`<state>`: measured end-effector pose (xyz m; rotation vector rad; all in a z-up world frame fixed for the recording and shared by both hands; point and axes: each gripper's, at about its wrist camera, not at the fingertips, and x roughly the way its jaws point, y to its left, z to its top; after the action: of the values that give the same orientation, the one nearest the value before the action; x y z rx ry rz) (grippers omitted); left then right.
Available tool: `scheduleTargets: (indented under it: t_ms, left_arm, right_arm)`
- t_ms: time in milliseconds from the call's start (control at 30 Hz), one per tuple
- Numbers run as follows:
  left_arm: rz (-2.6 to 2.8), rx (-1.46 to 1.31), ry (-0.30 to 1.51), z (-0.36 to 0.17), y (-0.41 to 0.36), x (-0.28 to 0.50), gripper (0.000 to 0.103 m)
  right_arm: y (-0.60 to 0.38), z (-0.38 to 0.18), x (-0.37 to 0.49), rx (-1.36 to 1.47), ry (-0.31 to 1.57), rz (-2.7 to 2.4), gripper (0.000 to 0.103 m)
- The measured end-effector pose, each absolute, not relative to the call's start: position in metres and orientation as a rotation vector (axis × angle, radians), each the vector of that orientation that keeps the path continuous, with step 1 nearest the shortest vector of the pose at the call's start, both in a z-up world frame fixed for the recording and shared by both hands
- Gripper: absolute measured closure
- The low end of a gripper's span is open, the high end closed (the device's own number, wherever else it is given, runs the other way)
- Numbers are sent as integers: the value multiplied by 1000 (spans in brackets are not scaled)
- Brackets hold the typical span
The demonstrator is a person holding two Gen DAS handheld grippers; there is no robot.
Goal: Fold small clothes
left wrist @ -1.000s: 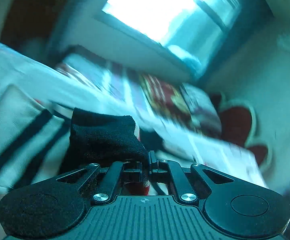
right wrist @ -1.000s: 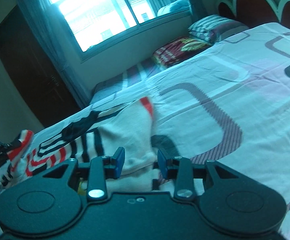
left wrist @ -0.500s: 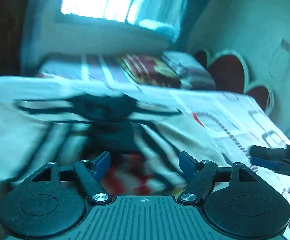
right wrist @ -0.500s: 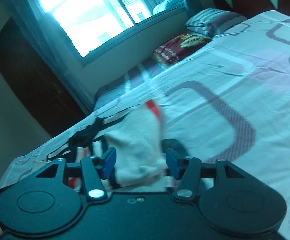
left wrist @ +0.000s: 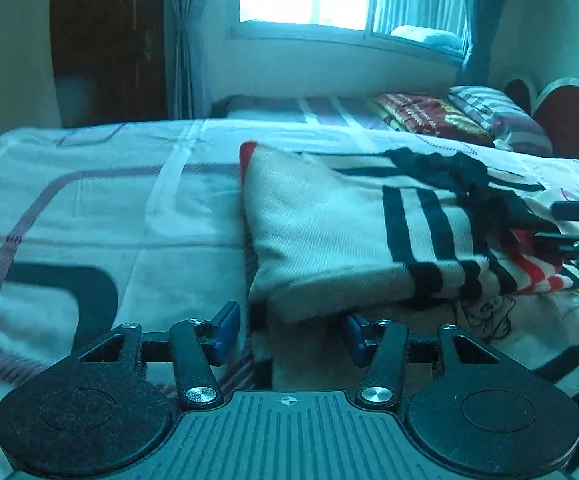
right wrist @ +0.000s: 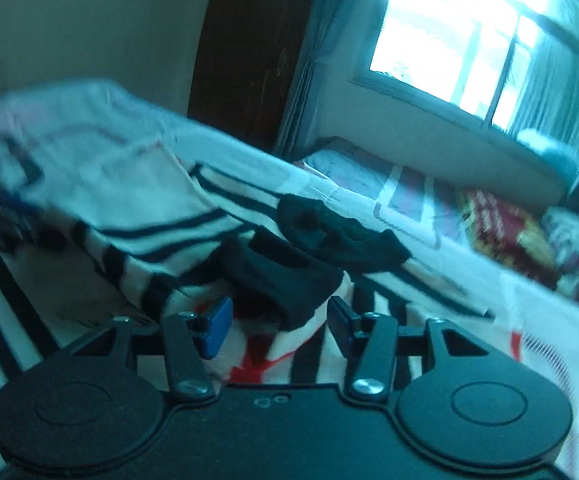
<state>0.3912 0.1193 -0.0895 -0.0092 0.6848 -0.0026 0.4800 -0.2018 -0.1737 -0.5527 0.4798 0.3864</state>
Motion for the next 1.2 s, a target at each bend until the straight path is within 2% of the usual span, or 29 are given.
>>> scheduleTargets:
  t_ms: [33, 67, 100, 133, 200, 267, 333, 400, 567, 633, 700, 733, 767, 800, 900, 967, 1067, 1133, 1200]
  left_arm:
    - [10, 6, 680, -89, 119, 393, 56]
    - [18, -1, 675, -91, 119, 398, 56]
    - [19, -22, 660, -90, 121, 397, 56]
    - [27, -32, 646, -89, 123, 395, 56]
    - [45, -66, 622, -86, 127, 389, 57]
    - [71, -153, 636, -90, 136, 391, 64]
    - [74, -224, 663, -100, 146, 393, 64]
    - [67, -193, 665, -101, 143, 393, 64]
    - [20, -97, 612, -88, 132, 389, 64]
    - [-10, -64, 629, -88, 127, 390, 64]
    - [-10, -69, 661, -94, 127, 395, 64]
    - [7, -95, 663, -97, 130, 396, 64]
    - [18, -155, 656, -99, 136, 396, 64]
    - [33, -224, 639, -100, 143, 393, 64]
    - [83, -278, 584, -98, 152, 386, 64]
    - [83, -265, 619, -103, 151, 389, 64]
    - [73, -259, 630, -105, 152, 391, 64]
    - [52, -227, 656, -102, 151, 392, 63]
    - [21, -161, 696, -97, 150, 388, 60]
  right_arm:
    - [-199, -176, 482, -583, 473, 385, 68]
    - [-199, -177, 483, -590, 469, 370, 86]
    - [-203, -176, 486, -574, 474, 355, 94]
    - [-207, -173, 487, -537, 468, 344, 95]
    - [-223, -162, 484, -429, 441, 316, 96]
    - [-245, -152, 480, -245, 440, 310, 96]
    - [-272, -161, 481, -29, 498, 291, 96]
    - [-283, -183, 486, 27, 610, 265, 96]
    - [-315, -189, 477, 224, 604, 262, 71]
    - [-329, -191, 478, 321, 606, 230, 69]
    - [-339, -193, 483, 399, 621, 217, 70]
    - [-342, -193, 488, 428, 636, 226, 80]
    - [-343, -192, 490, 443, 645, 241, 94]
    - [-342, -188, 489, 436, 632, 246, 96]
    - [-335, -168, 479, 386, 542, 288, 96]
    - [-333, -166, 473, 354, 523, 286, 96]
    - [-331, -193, 483, 320, 659, 237, 95]
    - [-334, -199, 481, 328, 656, 247, 96]
    - [-336, -191, 476, 318, 652, 233, 86]
